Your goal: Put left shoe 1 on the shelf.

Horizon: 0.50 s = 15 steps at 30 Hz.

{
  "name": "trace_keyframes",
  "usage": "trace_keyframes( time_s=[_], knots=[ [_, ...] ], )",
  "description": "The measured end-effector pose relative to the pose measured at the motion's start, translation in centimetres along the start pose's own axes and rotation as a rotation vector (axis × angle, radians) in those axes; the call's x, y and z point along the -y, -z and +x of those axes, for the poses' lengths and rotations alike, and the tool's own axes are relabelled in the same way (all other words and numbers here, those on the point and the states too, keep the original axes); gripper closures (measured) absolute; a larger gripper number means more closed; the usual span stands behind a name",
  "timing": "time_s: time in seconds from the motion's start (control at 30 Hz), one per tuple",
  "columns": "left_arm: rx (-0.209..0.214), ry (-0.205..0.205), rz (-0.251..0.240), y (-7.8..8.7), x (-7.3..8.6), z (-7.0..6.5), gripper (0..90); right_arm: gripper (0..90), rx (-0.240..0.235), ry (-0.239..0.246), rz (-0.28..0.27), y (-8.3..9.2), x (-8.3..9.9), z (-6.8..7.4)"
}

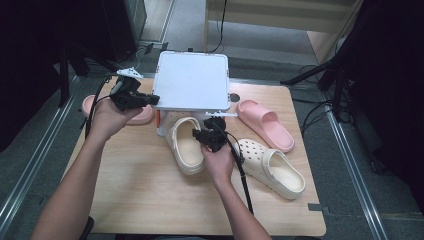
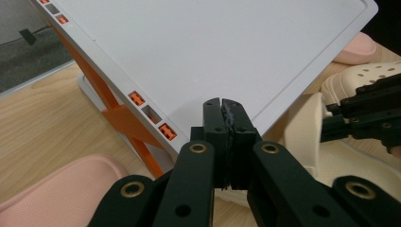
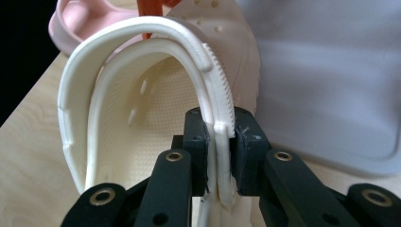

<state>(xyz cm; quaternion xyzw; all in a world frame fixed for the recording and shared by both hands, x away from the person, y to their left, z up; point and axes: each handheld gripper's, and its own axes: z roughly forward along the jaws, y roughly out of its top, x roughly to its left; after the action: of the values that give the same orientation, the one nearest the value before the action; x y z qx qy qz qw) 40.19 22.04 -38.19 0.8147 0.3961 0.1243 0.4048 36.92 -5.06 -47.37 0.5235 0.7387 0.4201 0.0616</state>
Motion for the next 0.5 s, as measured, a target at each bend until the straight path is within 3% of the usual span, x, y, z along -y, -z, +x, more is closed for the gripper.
trace_keyframes(
  time_s=[0.23,0.37,0.5],
  knots=[
    [-0.005,-0.005,0.002,0.0,0.0,-0.1,89.4,78.4,0.055,0.043,-0.015,-1.8,0.3,0.5],
    [-0.009,-0.008,0.001,0.0,0.0,-0.1,89.5,76.3,0.051,0.089,-0.033,-1.7,0.7,0.6],
    [-0.007,-0.005,0.001,0.0,0.0,-0.1,89.4,66.6,0.022,0.146,-0.083,-0.9,0.9,0.6]
  ],
)
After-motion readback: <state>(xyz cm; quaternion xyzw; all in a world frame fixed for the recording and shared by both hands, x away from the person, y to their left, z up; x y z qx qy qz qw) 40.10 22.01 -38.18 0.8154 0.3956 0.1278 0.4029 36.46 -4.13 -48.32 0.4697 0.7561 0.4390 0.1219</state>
